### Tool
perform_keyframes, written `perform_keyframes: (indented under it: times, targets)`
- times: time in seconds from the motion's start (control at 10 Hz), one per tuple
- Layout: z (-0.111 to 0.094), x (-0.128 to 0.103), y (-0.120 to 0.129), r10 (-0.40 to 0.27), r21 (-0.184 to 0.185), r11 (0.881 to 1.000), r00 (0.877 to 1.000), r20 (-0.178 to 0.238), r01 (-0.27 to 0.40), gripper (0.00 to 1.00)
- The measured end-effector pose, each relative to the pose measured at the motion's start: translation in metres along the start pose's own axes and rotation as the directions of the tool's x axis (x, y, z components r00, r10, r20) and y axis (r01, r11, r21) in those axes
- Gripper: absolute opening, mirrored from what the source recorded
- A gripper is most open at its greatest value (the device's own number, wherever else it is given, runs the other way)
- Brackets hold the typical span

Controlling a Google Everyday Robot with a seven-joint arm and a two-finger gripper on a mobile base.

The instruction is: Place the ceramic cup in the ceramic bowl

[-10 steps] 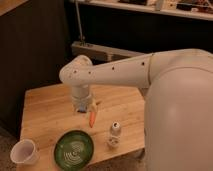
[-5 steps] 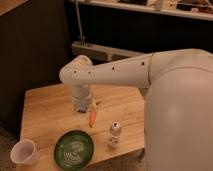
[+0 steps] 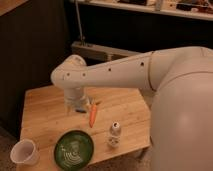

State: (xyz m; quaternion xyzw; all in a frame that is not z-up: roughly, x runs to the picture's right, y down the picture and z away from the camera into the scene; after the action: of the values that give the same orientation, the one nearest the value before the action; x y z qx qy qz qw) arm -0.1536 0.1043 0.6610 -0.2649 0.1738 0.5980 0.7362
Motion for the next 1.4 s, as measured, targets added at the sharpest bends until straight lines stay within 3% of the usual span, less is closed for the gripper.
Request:
perform_keyframes:
  times: [0.1,0.2,0.3,0.7,1.1,1.4]
  targets:
    - [-0.006,0.007,0.017,-0.029,-0.006,1.0,1.0,0.012,0.029,0.65]
    - [-0.018,0.029,0.07,-0.119,-0.03,0.992,0.992,0.037,0.12,0.65]
    - [-0.021,0.037,0.095,-0.167,-0.043,0.985,0.985,0.046,0.169,0.65]
    - [-0.017,0.039,0.17,-0.334,-0.091,0.937,0.941,0.05,0.337,0.65]
    - [0.018,0.023,0.166,-0.378,-0.105,0.921,0.926,-0.014,0.374,0.65]
    - [0.031,0.025,0.168,-0.422,-0.115,0.903,0.904,-0.065,0.414,0.65]
